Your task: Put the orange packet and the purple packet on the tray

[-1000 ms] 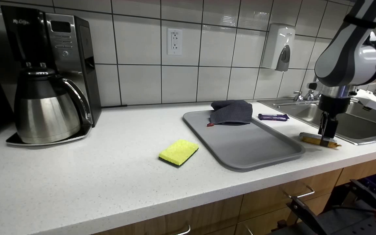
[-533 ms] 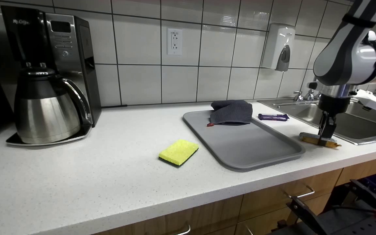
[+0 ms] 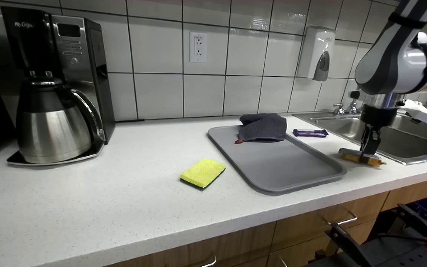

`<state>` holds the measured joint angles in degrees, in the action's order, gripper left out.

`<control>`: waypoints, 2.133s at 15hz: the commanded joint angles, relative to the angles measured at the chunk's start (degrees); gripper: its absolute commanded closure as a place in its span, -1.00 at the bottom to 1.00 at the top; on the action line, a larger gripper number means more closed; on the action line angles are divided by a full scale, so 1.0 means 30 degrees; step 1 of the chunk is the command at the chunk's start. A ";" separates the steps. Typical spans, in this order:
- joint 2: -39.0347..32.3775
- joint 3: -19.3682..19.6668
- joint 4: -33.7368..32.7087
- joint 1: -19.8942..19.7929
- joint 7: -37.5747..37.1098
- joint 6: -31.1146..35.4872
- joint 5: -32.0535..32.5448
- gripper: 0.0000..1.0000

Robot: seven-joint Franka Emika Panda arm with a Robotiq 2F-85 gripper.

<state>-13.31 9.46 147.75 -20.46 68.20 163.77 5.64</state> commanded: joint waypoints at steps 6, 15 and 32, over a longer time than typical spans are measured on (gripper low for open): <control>0.1992 -0.0272 0.0678 0.0057 0.0534 -0.0749 -0.0355 0.63; 0.3003 -0.0143 0.1690 0.1570 -0.1944 -0.0535 -0.0091 0.63; 0.3420 -0.0813 0.2591 0.4662 -1.2542 -0.0832 0.2815 0.63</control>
<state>-5.56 8.44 154.56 -7.53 35.04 163.23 13.22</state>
